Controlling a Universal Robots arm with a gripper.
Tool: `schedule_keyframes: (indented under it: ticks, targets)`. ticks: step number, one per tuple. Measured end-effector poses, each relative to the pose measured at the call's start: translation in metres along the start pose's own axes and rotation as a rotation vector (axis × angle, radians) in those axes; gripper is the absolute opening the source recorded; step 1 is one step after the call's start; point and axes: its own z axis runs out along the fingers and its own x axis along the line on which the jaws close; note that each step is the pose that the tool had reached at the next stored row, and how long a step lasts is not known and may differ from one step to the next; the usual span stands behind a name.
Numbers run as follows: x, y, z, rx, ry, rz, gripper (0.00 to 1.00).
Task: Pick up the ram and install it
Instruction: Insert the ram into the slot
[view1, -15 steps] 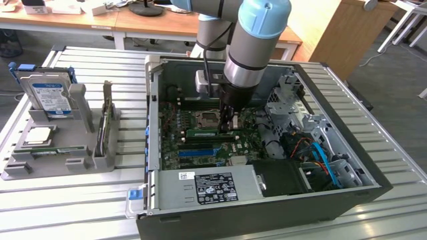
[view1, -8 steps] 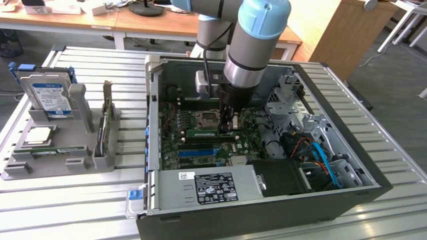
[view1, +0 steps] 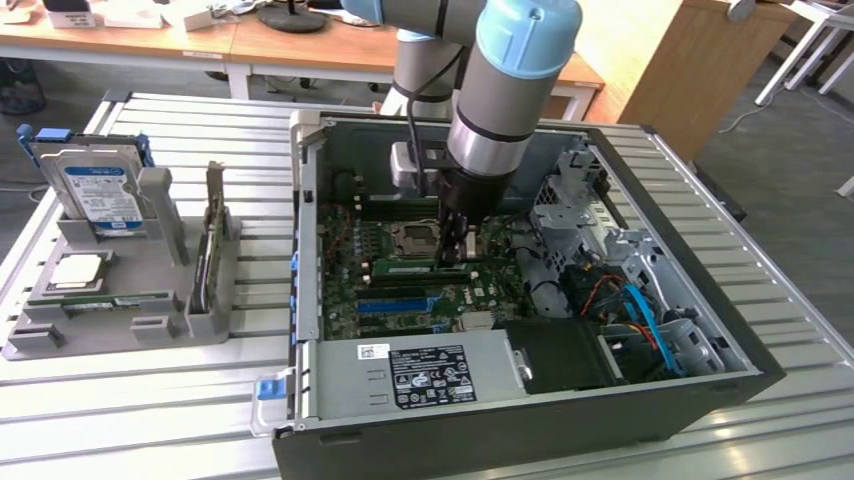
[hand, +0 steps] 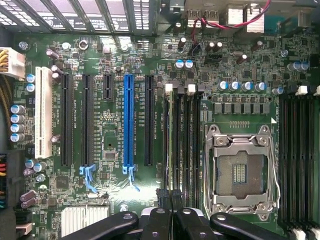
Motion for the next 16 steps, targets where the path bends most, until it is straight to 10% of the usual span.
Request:
schedule_keyframes:
  ticks: [16]
  targets:
    - [0.0, -0.002, 0.0006, -0.0016, 0.0, -0.002, 0.12]
